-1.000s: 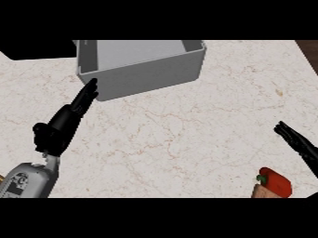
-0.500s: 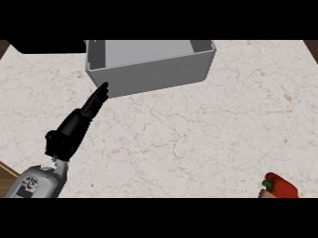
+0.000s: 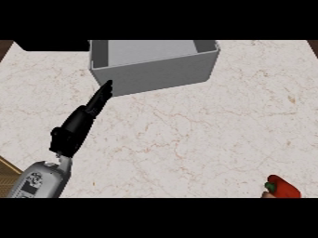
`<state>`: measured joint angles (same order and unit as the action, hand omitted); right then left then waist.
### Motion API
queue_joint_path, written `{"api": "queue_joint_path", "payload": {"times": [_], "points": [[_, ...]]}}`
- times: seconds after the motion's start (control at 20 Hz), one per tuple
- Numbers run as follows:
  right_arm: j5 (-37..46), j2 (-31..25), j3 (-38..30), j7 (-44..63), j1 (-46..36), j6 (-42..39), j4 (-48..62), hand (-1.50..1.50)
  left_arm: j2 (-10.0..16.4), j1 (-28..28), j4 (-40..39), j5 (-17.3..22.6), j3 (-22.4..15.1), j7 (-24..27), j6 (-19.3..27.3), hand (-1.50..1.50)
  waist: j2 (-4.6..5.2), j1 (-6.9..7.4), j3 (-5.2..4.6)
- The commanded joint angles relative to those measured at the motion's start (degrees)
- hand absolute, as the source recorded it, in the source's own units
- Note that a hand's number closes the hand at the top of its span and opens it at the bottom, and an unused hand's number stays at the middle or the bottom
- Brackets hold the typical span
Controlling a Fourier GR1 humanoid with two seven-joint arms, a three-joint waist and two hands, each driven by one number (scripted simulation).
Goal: Pick the bell pepper from the cutting board and place it in the cardboard box
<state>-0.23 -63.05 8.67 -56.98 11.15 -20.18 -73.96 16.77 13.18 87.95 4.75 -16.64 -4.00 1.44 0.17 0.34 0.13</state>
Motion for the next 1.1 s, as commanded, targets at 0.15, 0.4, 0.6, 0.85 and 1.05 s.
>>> {"api": "queue_joint_path", "payload": {"times": [0.15,0.4,0.6,0.85,1.05], "points": [[-1.7,0.4,4.8,-8.8,-1.5,-9.4,0.0,-1.5,-1.1,1.2,-1.2,-0.8,0.0,-0.3,-0.3,0.0,0.01,0.05,-0.04],[0.9,3.0,8.0,-5.1,-4.6,-6.6,1.3,-1.5,-0.2,-2.5,2.9,-1.0,-0.1,-0.7,-1.3,0.0,-0.16,0.49,-0.07],[4.6,5.2,11.0,-4.6,-5.1,-3.8,1.8,-1.5,-0.9,-1.2,0.4,-1.5,1.0,0.1,-2.0,0.0,-0.14,0.02,-0.1],[6.2,9.3,12.9,-3.8,-6.3,-1.6,4.1,-1.5,-2.7,-1.3,0.6,-2.4,1.4,-0.6,-1.3,0.0,-0.15,-0.03,-0.08],[4.4,9.7,11.3,-5.7,-10.8,-4.1,8.8,-1.5,-4.1,-0.3,-2.1,-4.1,1.5,0.4,-0.8,0.0,-0.06,0.03,-0.08]]}}
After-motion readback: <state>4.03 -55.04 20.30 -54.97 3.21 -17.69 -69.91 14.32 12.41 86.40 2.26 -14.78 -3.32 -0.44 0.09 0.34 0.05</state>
